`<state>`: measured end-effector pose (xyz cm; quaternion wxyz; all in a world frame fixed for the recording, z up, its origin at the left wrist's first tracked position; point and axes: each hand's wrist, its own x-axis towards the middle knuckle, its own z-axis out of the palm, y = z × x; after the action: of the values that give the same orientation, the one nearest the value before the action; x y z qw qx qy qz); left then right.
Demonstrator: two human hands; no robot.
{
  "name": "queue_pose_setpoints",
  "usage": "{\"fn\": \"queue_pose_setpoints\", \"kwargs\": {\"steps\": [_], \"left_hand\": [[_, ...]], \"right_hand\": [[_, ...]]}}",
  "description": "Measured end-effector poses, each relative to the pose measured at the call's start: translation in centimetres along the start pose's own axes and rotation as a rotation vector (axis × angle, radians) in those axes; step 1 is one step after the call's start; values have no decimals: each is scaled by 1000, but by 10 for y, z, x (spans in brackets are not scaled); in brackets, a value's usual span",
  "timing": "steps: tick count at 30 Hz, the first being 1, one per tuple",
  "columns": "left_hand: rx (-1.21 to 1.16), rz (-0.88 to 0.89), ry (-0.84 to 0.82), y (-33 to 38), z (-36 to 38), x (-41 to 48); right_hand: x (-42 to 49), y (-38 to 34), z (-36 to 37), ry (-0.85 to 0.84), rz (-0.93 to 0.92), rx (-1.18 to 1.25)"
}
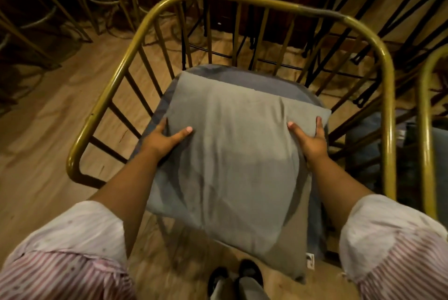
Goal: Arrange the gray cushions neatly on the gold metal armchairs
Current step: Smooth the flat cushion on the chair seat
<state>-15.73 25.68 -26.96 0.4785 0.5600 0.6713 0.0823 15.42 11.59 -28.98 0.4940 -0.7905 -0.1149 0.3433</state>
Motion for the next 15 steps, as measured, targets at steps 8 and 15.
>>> {"fn": "queue_pose_setpoints", "kwargs": {"steps": [8,15], "left_hand": [[72,-57,-31,-28,4,11],[-62,-32,-104,-31,16,15]], "right_hand": [[-1,35,-13,-142,47,-109],[-8,57,-14,-90,130,63]]}}
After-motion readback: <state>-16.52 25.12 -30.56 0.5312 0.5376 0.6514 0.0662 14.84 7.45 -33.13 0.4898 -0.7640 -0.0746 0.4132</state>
